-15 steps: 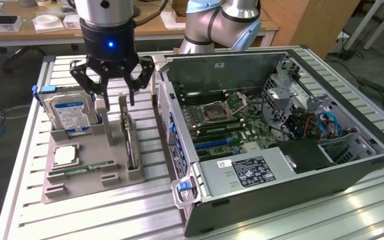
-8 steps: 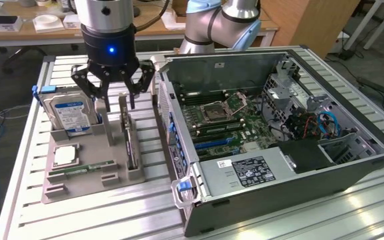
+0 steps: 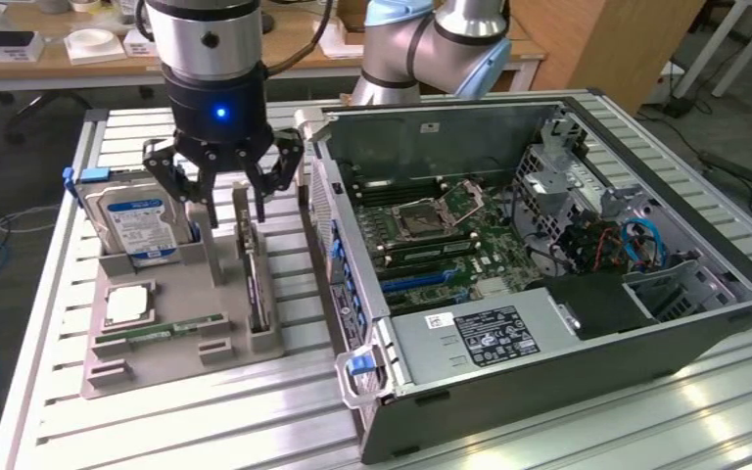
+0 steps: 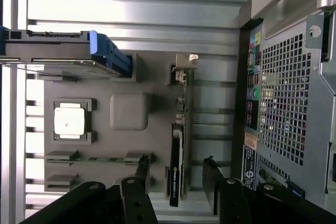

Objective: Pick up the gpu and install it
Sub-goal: 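Pick up the gpu and move the gpu toward the slot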

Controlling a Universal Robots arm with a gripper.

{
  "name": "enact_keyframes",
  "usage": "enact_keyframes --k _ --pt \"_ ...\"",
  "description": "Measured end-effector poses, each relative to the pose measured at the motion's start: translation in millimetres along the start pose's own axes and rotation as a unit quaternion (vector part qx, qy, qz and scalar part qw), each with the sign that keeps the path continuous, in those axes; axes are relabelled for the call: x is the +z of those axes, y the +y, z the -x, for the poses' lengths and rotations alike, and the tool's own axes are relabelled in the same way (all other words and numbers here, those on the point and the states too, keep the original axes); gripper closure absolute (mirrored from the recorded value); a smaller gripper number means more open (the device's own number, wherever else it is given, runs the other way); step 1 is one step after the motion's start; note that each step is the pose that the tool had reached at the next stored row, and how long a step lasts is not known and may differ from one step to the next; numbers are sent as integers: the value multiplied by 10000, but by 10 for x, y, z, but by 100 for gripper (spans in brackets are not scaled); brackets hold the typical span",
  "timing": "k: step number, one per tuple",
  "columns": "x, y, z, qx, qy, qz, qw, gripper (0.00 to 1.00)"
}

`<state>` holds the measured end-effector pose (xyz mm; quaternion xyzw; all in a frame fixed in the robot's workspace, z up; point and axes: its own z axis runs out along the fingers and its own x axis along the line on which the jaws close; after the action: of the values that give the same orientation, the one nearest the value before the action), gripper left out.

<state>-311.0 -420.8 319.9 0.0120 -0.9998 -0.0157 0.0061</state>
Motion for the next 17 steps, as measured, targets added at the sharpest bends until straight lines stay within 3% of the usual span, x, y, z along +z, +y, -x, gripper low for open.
enact_keyframes --k 8,17 --pt "86 -26 0 0 0 0 10000 47" --pt "89 -27 1 0 0 0 10000 47"
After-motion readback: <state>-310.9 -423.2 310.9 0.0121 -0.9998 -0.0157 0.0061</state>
